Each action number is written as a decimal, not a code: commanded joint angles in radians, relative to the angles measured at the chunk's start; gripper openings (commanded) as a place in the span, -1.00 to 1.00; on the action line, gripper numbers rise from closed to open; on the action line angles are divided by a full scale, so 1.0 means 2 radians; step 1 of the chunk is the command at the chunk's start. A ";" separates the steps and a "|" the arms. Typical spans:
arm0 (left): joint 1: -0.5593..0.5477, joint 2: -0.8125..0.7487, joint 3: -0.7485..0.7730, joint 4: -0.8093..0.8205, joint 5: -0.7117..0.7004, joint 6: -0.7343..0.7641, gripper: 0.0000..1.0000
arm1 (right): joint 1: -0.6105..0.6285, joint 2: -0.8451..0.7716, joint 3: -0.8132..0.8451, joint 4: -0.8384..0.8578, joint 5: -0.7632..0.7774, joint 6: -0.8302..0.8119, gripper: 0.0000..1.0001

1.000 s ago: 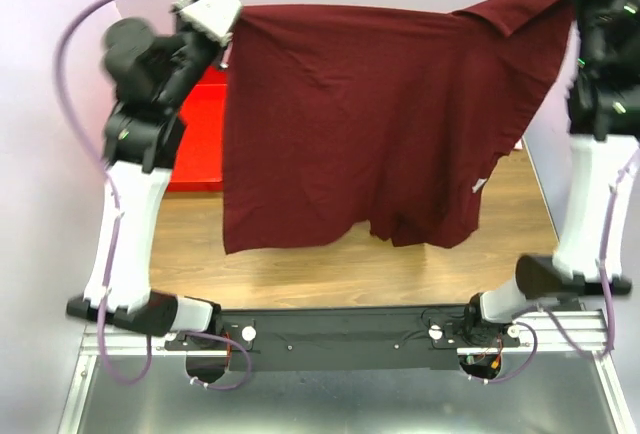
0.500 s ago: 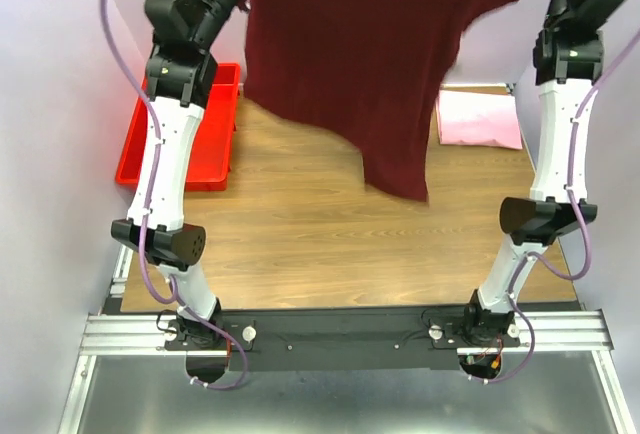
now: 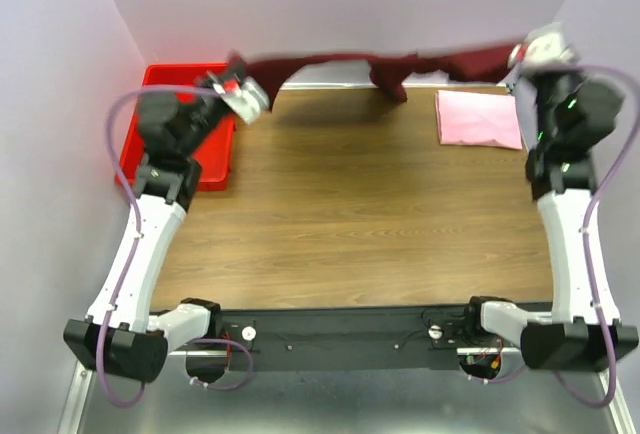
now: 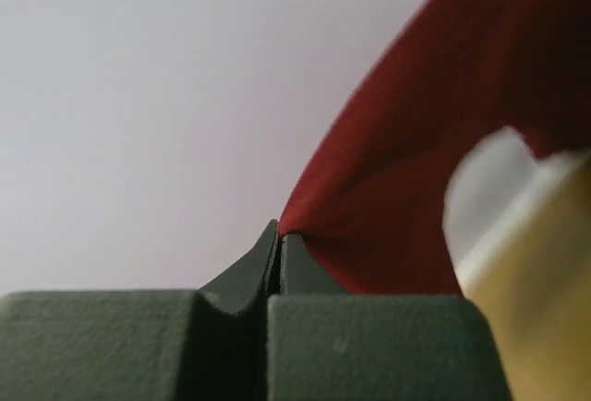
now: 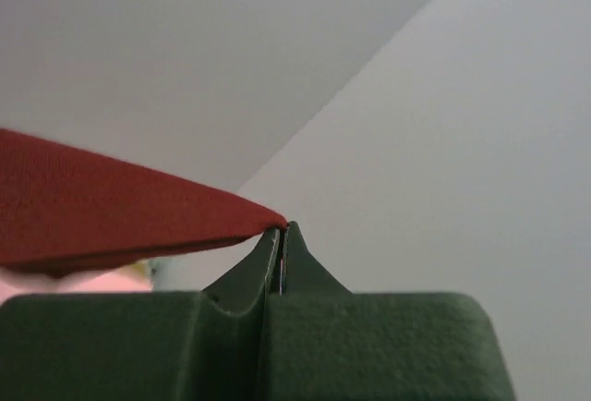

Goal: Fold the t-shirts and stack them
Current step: Flatten the tshirt out, then fold the tshirt

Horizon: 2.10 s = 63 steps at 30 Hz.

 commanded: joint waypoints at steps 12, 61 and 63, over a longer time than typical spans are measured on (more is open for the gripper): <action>-0.086 -0.129 -0.381 -0.292 0.093 0.250 -0.86 | -0.004 -0.382 -0.421 -0.499 -0.230 -0.292 -0.99; -0.116 -0.108 -0.354 -0.489 -0.001 0.299 -1.00 | -0.001 0.018 -0.162 -0.500 -0.265 -0.330 -0.99; -0.116 -0.100 -0.352 -0.484 -0.004 0.288 -1.00 | 0.010 0.024 -0.163 -0.492 -0.261 -0.331 -0.99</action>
